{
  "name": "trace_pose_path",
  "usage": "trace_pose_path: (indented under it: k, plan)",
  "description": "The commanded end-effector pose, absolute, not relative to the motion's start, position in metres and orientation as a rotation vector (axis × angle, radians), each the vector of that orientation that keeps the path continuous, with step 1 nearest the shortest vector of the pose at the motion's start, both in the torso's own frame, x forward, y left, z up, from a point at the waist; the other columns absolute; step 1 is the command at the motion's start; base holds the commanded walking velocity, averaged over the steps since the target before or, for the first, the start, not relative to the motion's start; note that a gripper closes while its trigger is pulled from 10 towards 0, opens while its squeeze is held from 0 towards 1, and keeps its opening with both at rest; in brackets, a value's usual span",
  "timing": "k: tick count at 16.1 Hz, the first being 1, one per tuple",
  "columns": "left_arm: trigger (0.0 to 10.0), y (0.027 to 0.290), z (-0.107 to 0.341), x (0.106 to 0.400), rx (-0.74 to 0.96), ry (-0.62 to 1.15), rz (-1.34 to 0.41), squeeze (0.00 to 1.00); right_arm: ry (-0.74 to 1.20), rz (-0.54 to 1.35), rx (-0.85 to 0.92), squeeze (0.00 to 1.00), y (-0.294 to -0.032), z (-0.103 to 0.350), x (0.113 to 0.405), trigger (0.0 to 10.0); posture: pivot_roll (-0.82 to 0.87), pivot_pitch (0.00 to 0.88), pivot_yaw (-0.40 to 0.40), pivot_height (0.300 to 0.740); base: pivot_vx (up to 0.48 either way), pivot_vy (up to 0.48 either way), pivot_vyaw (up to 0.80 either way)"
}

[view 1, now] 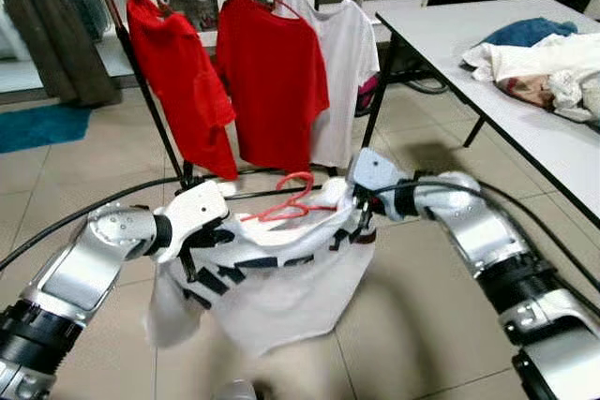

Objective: Hang hanger

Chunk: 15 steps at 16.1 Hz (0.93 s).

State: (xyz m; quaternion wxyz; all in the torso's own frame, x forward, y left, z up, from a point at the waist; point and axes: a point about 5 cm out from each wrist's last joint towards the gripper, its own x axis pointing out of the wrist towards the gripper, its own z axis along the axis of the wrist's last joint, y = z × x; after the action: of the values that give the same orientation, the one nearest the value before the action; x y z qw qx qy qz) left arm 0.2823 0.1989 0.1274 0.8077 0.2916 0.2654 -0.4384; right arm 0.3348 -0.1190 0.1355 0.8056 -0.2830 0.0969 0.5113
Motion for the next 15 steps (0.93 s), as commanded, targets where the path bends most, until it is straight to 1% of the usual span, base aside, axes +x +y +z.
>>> trace_pose_path:
  k: [1, 8, 9, 10, 15]
  plan:
    - [0.0, 0.200, 0.135, 0.287, 0.649, 0.545, -0.919, 0.00, 0.198, 1.093, -0.618, 1.00, -0.121, 0.140, 0.335, 10.0, 0.05, 0.000, 0.033, 0.740, 0.000, 0.000, 0.00]
    - [0.0, 0.198, 0.134, 0.286, 0.635, 0.556, -0.926, 0.00, 0.251, 0.955, -0.710, 1.00, -0.133, 0.141, 0.344, 10.0, 0.06, 0.000, 0.023, 0.740, 0.000, 0.000, 0.00]
    - [0.0, 0.198, 0.134, 0.285, 0.635, 0.556, -0.926, 0.00, 0.249, 0.959, -0.713, 1.00, -0.132, 0.142, 0.344, 10.0, 0.06, 0.000, 0.022, 0.740, 0.000, 0.000, 0.00]
    - [0.0, 0.198, 0.134, 0.285, 0.631, 0.559, -0.927, 0.00, 0.263, 0.968, -0.768, 1.00, -0.133, 0.141, 0.343, 10.0, 0.06, 0.000, 0.021, 0.740, 0.000, 0.000, 0.00]
    - [0.0, 0.200, 0.135, 0.285, 0.640, 0.574, -0.926, 0.00, 0.312, 1.041, -0.874, 1.00, -0.135, 0.139, 0.336, 10.0, 0.05, 0.000, 0.020, 0.740, 0.000, 0.000, 0.00]
